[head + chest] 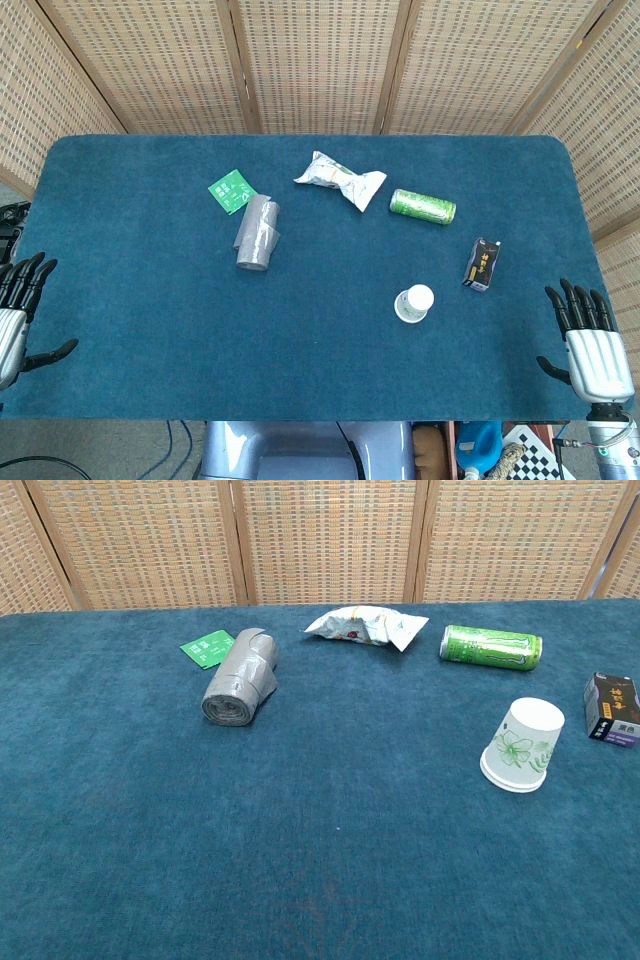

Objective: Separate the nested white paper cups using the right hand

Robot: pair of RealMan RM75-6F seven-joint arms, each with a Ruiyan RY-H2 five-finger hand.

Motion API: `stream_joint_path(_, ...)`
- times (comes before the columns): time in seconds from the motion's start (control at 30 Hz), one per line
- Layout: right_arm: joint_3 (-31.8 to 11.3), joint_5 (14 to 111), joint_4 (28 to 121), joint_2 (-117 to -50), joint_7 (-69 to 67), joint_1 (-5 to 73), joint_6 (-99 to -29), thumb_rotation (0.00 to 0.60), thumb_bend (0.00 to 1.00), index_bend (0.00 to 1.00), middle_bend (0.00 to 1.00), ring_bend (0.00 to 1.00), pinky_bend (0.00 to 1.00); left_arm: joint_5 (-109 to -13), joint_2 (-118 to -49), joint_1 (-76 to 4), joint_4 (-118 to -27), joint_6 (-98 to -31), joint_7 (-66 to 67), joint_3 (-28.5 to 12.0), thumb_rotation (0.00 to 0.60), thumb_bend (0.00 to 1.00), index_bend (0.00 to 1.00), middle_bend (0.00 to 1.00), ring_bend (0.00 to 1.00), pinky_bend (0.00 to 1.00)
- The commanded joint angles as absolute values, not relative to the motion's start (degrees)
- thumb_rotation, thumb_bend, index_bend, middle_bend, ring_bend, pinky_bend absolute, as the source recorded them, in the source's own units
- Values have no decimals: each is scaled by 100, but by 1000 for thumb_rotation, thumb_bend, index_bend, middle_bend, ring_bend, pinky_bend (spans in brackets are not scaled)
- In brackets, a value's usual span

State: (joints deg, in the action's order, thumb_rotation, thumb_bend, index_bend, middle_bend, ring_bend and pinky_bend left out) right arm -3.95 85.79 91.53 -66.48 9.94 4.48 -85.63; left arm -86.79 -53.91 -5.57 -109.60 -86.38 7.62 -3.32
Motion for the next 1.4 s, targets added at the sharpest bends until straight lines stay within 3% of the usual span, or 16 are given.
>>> stream_joint_path(0.03, -383, 8588, 9143, -6651, 986, 444, -8562, 600, 0, 0, 0, 0, 0, -8695, -5388, -547, -10954, -8653, 745, -326, 600, 63, 0, 0, 0, 0)
stream_joint_path(0.43, -376, 8755, 9404, -6460, 723, 659, -8267, 600, 0, 7, 0, 0, 0, -8725, -5422, -535, -10939, -8689, 786, -324, 600, 63, 0, 0, 0, 0)
stream_joint_path(0.6, -572, 8946, 10040, -6149, 156, 1320, -7497, 600, 0, 145, 0, 0, 0, -8645, -5429, -590, -10943, -8576, 809, -341, 600, 63, 0, 0, 0, 0)
stream_joint_path(0.7, -935, 8429, 10309, -6045, -36, 1944, -6616, 600, 38, 224, 0, 0, 0, -8651, -5416, -582, -10960, -8583, 782, -334, 600, 62, 0, 0, 0, 0)
stream_joint_path(1.03, -1435, 6802, 10632, -6457, 547, 2808, -5652, 600, 313, 313, 0, 0, 0, -8624, -5382, -605, -10934, -8510, 695, -321, 600, 63, 0, 0, 0, 0)
stream_joint_path(1.4, -1325, 5878, 10481, -6904, 1251, 3194, -5515, 600, 327, 313, 0, 0, 0, -8557, -5310, -648, -10898, -8428, 513, -348, 600, 63, 0, 0, 0, 0)
